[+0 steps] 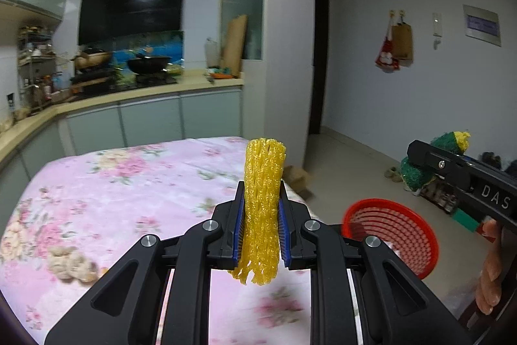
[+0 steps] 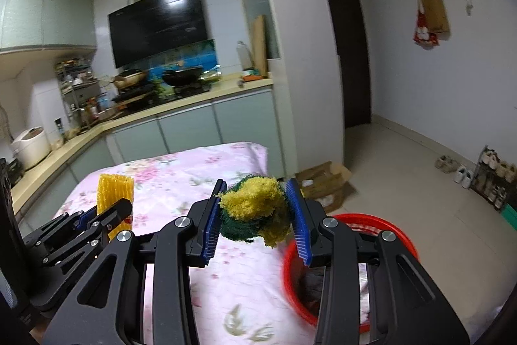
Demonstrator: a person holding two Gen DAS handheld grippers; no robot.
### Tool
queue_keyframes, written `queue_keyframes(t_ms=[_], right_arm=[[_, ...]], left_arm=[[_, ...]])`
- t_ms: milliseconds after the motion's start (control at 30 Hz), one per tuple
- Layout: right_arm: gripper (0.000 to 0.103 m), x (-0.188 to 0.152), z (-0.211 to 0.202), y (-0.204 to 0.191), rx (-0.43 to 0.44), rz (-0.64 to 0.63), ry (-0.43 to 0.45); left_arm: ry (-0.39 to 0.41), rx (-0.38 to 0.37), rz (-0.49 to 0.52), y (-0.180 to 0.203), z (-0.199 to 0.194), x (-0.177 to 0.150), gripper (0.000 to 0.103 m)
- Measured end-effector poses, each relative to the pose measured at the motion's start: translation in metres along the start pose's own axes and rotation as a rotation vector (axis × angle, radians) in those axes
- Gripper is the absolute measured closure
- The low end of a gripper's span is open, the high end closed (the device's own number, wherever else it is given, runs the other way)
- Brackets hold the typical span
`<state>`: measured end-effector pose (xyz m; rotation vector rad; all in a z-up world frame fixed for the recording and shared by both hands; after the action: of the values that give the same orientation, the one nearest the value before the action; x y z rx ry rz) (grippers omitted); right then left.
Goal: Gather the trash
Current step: 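Carry the foam net and scrubber toward the red basket with both tools, then open both tools to drop the foam net and scrubber into the basket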
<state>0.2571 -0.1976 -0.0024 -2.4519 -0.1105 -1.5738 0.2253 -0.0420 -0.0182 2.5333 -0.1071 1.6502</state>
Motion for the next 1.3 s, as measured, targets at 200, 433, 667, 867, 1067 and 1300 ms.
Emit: queue_keyframes(t_ms=[200,433,667,867,1067,1300], right_arm=[[0.066,-0.008,0.002,0.033,-0.062,0.056,-0.021],[0.066,-0.011,0.001,0.062,-0.139,0.084,-0.030],[0.065,-0.016,0.008,0.089,-0.173,0.144,-0.062],[0.065,-0.029,0.022,0.112,-0.192,0.205,-0.126],[0.065,-0.043,0.034,0.130,-0.220,0.253,-0.179],[0.062,-0.065,0.051,0.143,-0.209,0.322,-0.268]], left_arm=[[-0.031,-0.049,-0.002,0.027,0.017,-0.005,0.086],[-0.076,-0.115,-0.006,0.052,0.035,-0.011,0.086],[-0.130,-0.213,0.006,0.081,0.053,-0.014,0.086],[-0.210,-0.302,-0.005,0.108,0.074,-0.025,0.086],[-0.305,-0.358,-0.009,0.132,0.097,-0.046,0.085],[-0.383,-0.375,0.028,0.157,0.113,-0.069,0.066]])
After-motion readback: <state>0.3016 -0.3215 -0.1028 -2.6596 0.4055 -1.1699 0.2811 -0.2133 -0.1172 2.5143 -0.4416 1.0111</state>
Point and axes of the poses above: each gripper's, at about its wrist camera, not at the fingertips, and z roughly the way its jaws point, y to its right, x to its top, the point moved 9 cm from there along z, roughly the way its jaws point, and after that the axes turned 2 degrees about -z, right-handed, at the moved point
